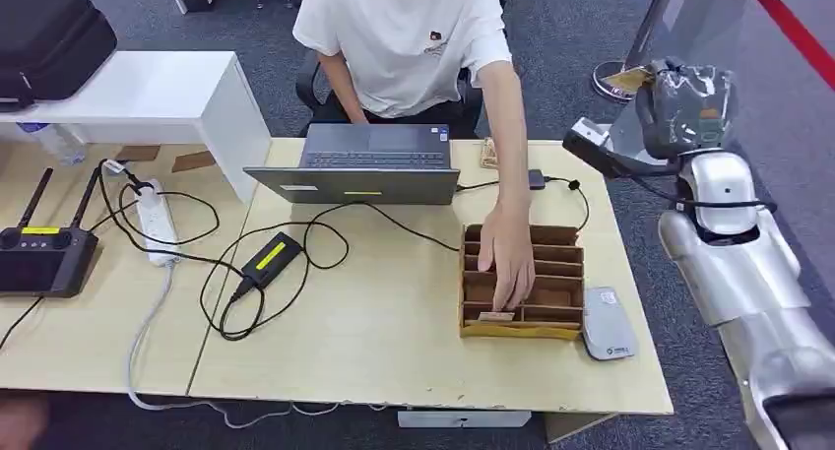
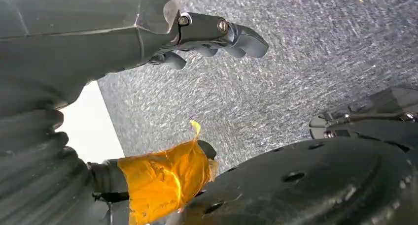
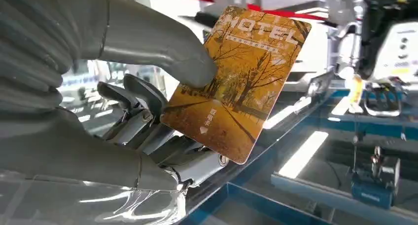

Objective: Pass the card to the sensor for recognition and then transmit it.

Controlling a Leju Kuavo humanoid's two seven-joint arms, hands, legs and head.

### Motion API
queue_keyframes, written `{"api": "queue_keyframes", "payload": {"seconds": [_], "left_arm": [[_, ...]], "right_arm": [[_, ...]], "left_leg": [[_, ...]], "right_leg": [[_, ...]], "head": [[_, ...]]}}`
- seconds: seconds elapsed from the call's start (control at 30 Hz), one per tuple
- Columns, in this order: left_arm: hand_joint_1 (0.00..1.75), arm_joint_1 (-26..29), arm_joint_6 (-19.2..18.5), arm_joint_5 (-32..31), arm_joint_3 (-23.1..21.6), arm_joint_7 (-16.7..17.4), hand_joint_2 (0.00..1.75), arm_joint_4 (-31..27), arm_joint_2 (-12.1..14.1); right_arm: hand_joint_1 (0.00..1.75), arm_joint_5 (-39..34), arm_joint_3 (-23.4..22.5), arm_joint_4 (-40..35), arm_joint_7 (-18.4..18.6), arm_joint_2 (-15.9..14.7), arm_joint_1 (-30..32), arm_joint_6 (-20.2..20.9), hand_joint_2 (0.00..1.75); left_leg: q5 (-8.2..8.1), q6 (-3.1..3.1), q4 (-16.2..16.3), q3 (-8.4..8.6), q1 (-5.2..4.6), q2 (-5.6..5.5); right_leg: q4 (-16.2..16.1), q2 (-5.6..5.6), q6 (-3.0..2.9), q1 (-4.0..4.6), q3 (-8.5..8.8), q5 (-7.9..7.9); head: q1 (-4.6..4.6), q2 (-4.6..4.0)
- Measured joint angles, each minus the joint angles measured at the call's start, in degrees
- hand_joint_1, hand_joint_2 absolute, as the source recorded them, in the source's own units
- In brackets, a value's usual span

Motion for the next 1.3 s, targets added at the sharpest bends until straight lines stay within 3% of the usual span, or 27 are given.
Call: {"api": "queue_keyframes", "payload": {"seconds": [0.17, 0.33, 0.63, 0.8, 1.0, 1.3], "left_arm": [[0.0, 0.5, 0.4, 1.5, 0.1, 0.9, 1.75, 0.0, -0.7], [0.0, 0.6, 0.3, 1.8, 0.2, 0.9, 1.75, 0.0, -0.9], [0.0, 1.5, 0.3, 4.8, 1.4, 0.0, 1.75, 0.4, -1.9], [0.0, 1.7, -0.1, 5.7, 2.6, -0.7, 1.75, 1.0, -2.3], [0.0, 1.9, -0.2, 6.0, 3.4, -1.0, 1.75, 1.2, -2.6], [0.0, 1.9, -0.2, 6.1, 3.7, -1.0, 1.75, 1.6, -2.8]], "right_arm": [[1.75, -3.3, -4.9, -12.6, -1.2, -1.8, 14.4, -2.2, 1.75], [1.75, -3.6, -7.5, -18.1, -1.8, -2.6, 19.6, -2.3, 1.75], [1.75, -3.3, -16.0, -35.7, -5.3, -2.4, 43.9, -6.3, 1.75], [1.75, -2.8, -18.5, -39.6, -6.1, -1.0, 52.7, -8.4, 1.75], [1.75, -1.7, -19.2, -39.8, -6.5, 2.1, 58.9, -9.8, 1.75], [1.75, -0.6, -19.6, -38.1, -6.1, 4.3, 60.5, -9.8, 1.75]], "left_leg": [[-0.1, -0.01, 0.0, -0.16, 0.0, -0.08], [-0.1, -0.01, 0.0, -0.07, 0.0, 0.16], [-0.25, -0.01, -0.1, -0.14, 0.01, -0.01], [-0.28, -0.02, -0.1, -0.08, 0.02, 0.06], [-0.28, -0.02, -0.1, -0.06, 0.02, 0.12], [-0.28, -0.03, -0.1, -0.03, 0.01, 0.18]], "right_leg": [[0.0, -0.05, 0.03, 0.0, -0.03, -0.04], [0.0, 0.16, 0.01, 0.0, -0.08, -0.03], [0.0, -0.05, 0.01, 0.02, -0.05, -0.2], [0.0, 0.04, -0.01, 0.02, -0.04, -0.24], [0.0, 0.08, -0.02, 0.02, -0.05, -0.24], [0.0, 0.13, -0.02, 0.02, -0.04, -0.23]], "head": [[0.04, 0.0], [0.02, 0.0], [0.0, 0.0], [0.04, 0.0], [0.02, 0.0], [0.0, 0.0]]}}
